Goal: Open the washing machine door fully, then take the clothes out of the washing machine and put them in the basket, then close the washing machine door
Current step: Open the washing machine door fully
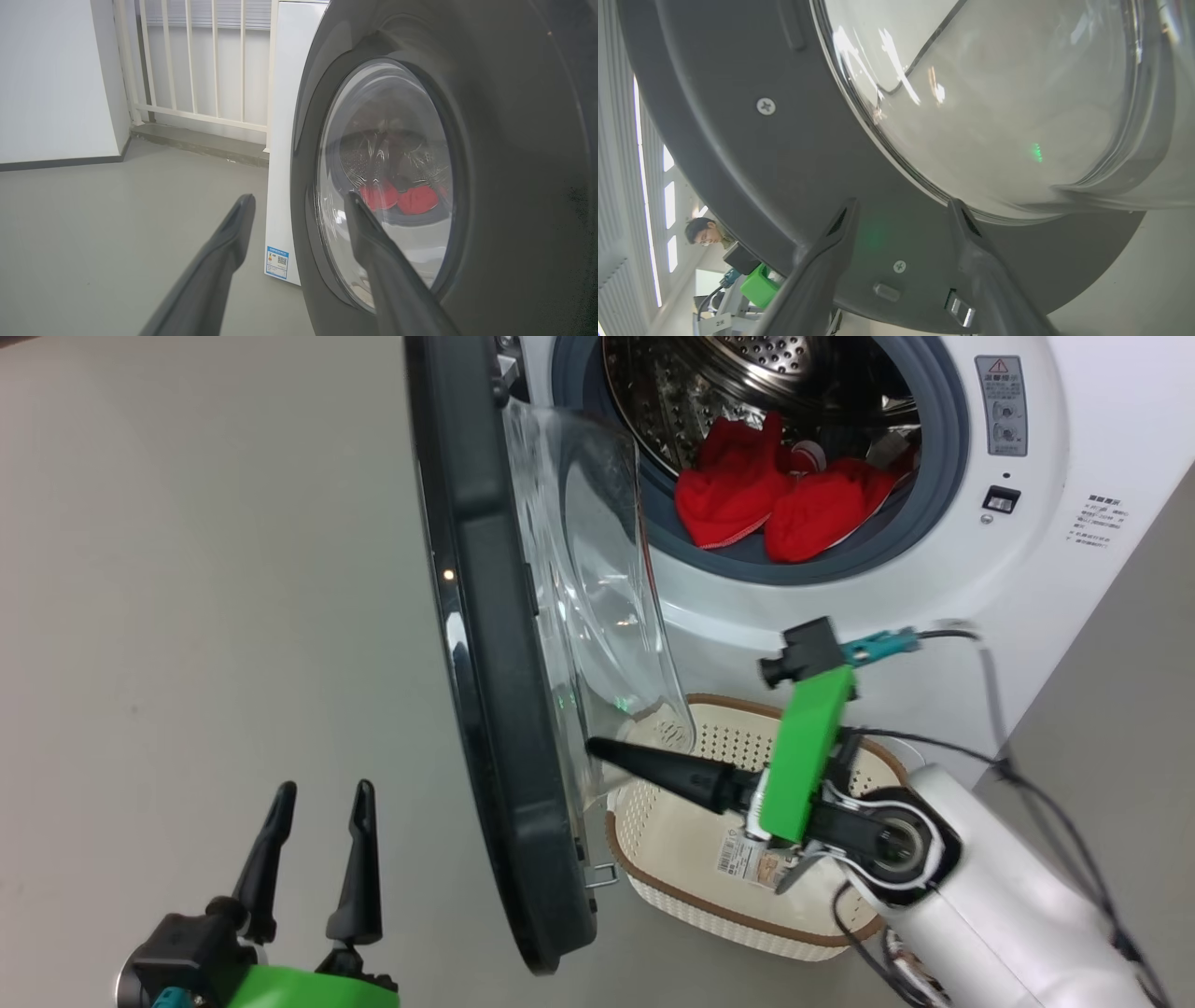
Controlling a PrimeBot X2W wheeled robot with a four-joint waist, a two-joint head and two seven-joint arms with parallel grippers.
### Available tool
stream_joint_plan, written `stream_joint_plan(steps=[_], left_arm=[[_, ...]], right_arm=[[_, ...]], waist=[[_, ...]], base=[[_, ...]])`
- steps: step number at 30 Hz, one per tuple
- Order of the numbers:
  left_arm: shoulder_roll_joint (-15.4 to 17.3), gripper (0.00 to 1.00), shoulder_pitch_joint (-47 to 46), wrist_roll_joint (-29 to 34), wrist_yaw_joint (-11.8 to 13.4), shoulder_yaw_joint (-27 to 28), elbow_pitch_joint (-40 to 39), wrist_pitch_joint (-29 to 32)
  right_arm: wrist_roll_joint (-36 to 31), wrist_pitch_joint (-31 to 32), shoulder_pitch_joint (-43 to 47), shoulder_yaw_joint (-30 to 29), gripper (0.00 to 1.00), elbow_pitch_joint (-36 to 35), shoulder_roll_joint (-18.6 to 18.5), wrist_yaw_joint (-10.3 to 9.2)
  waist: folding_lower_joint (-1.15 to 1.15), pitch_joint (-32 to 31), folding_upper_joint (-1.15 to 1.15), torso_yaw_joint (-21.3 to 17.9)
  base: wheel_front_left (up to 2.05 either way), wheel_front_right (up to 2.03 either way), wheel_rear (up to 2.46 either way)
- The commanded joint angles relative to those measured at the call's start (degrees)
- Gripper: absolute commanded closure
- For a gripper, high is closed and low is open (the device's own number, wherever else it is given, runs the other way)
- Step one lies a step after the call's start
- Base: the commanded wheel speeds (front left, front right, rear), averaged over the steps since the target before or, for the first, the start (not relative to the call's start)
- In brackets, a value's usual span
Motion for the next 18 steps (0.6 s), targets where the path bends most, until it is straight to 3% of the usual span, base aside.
stream_joint_plan(steps=[1,4,9,15,18], left_arm=[[1.0,0.00,-0.1,0.5,-0.1,1.8,-1.2,-0.3],[1.0,0.00,0.1,0.4,0.1,1.8,-1.1,-0.3],[1.0,0.00,0.3,0.5,-0.1,2.2,-0.7,-0.3],[1.0,0.00,0.4,1.0,-0.3,2.8,-0.6,-0.3],[1.0,0.00,0.8,1.3,-0.2,3.2,-0.8,-0.3]], right_arm=[[-4.2,-3.6,0.9,0.3,0.00,-3.4,-1.2,0.44],[-13.9,-13.9,2.6,2.7,0.00,-5.7,-5.3,0.44],[-27.7,-31.7,3.6,8.0,0.00,-1.9,-10.3,0.44],[-37.9,-46.7,4.1,8.2,0.00,8.2,-10.6,0.44],[-45.0,-49.3,4.0,4.8,0.00,14.1,-8.6,0.44]], waist=[[0.00,-0.3,0.00,-0.2],[0.00,-0.5,0.00,-0.8],[0.00,-1.0,0.00,-1.8],[0.00,-1.8,0.00,-2.6],[0.00,-2.2,0.00,-3.0]], base=[[0.00,0.00,0.00],[0.00,0.00,0.00],[0.00,0.00,0.00],[0.00,0.00,0.00],[0.00,0.00,0.00]])
